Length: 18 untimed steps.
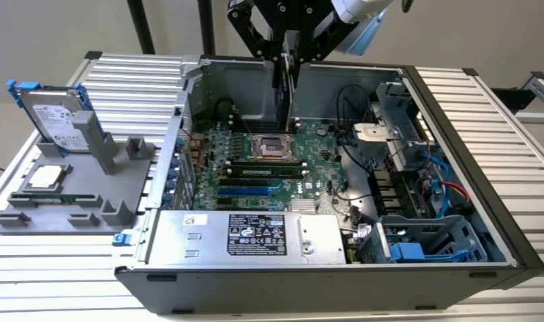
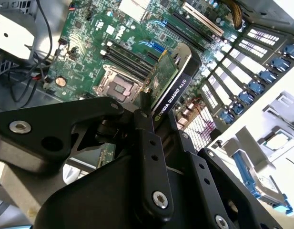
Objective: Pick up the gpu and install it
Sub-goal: 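Insert the gpu into the slot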
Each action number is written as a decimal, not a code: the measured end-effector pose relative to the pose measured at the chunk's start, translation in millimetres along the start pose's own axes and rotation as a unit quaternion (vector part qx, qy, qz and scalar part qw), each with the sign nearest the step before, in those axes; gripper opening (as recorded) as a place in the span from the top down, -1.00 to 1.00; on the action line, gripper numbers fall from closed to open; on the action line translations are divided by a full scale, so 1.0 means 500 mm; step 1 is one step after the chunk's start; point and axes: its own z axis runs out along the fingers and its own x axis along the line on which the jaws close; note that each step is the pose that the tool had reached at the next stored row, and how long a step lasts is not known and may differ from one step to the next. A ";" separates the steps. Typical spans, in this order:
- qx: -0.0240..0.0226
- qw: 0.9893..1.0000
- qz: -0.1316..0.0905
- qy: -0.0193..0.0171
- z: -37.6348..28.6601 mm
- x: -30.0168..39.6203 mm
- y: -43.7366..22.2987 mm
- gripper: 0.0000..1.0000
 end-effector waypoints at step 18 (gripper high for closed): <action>0.000 0.998 -0.057 0.004 0.000 0.000 0.000 1.00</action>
